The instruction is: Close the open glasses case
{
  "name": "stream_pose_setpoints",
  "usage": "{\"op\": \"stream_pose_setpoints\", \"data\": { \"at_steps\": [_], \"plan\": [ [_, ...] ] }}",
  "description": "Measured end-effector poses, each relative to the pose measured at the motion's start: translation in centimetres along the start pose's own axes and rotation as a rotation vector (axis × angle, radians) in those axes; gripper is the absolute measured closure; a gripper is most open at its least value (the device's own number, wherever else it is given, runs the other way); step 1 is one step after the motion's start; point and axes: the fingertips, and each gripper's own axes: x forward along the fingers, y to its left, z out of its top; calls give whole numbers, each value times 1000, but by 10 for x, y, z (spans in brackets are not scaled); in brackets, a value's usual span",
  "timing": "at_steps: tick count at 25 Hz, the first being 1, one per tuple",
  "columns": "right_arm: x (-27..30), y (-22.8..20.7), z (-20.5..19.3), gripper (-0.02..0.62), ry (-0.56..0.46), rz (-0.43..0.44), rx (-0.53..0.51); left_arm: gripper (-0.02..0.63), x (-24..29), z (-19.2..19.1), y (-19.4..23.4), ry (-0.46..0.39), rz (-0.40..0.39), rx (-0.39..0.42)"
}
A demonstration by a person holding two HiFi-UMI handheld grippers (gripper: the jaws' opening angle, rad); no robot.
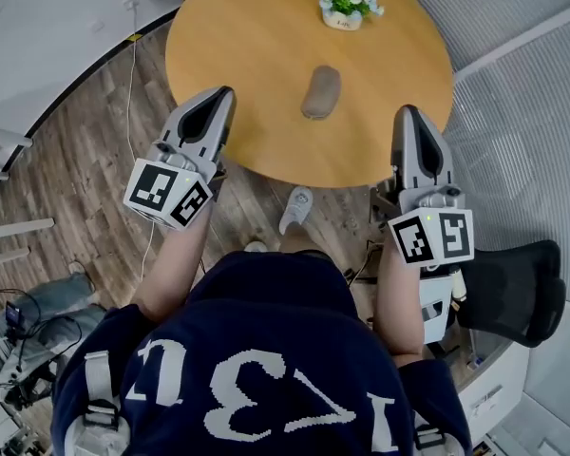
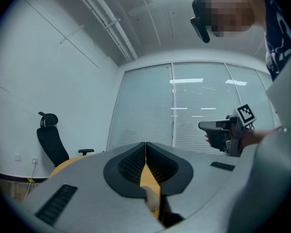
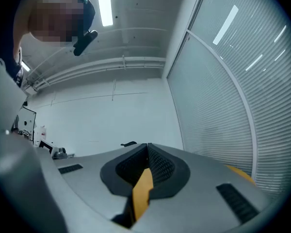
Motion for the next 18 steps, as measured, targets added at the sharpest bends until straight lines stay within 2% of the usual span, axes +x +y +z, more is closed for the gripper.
{"op": "stream_pose_setpoints", "data": {
  "at_steps": [5,7,9,11,14,18],
  "plan": [
    [53,-47,6,571,2,43,-2,591,69,7,13,-17,15,4],
    [114,-65,6,571,29,65,16,591,114,12,51,-14,25,-20],
    [200,-79,9,571,60,102,34,591,167,21,110,-4,40,-37],
    [236,-88,14,571,73,129,28,591,195,27,131,1,55,-36],
    [189,-98,9,571,59,121,40,591,182,15,87,4,42,-24],
    [138,-110,-19,570,63,87,74,591,169,-19,40,35,-36,-18]
  ]
}}
